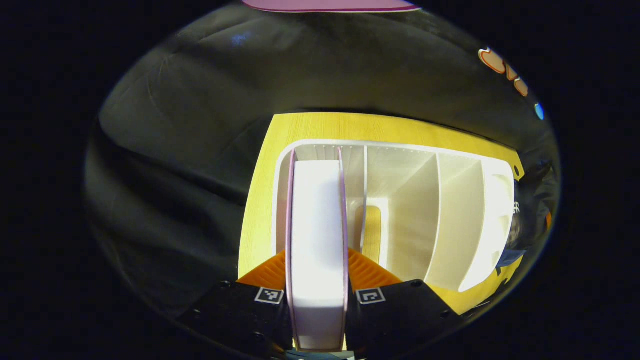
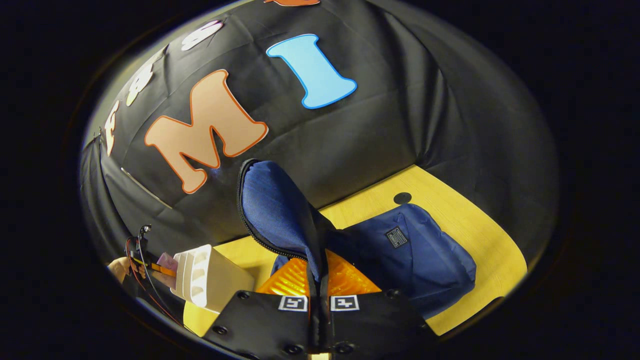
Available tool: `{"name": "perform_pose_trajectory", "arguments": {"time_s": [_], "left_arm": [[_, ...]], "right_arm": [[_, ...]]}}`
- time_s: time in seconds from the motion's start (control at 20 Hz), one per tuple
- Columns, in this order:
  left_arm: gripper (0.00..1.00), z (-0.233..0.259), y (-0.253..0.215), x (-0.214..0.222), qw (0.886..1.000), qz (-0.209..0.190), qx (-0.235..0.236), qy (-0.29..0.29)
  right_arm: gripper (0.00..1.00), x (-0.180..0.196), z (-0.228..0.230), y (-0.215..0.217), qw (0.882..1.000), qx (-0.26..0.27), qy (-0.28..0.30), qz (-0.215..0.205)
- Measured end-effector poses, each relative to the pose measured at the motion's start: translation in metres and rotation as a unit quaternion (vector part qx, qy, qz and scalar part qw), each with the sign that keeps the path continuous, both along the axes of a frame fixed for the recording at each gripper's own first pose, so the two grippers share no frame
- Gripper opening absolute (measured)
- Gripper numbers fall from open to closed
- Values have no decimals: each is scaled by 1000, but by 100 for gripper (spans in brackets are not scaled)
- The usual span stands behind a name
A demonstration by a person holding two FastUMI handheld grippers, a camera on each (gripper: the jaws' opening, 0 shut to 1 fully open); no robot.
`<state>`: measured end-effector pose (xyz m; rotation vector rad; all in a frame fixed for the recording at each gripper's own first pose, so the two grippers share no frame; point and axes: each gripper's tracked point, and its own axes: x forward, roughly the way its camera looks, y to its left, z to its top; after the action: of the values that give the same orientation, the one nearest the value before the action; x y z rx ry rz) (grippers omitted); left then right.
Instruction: Open the schoolbag, grab two books from the bookshelf and put them into the schoolbag.
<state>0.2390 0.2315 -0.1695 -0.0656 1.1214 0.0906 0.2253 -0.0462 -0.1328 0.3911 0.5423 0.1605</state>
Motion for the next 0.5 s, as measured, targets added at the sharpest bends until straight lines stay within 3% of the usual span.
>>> {"name": "perform_pose_trajectory", "arguments": {"time_s": [0.5], "left_arm": [[37,39,1,-3,999,-38,19,-25]], "right_arm": [[5,0,0,-1,1000,3,-1,-5]]}}
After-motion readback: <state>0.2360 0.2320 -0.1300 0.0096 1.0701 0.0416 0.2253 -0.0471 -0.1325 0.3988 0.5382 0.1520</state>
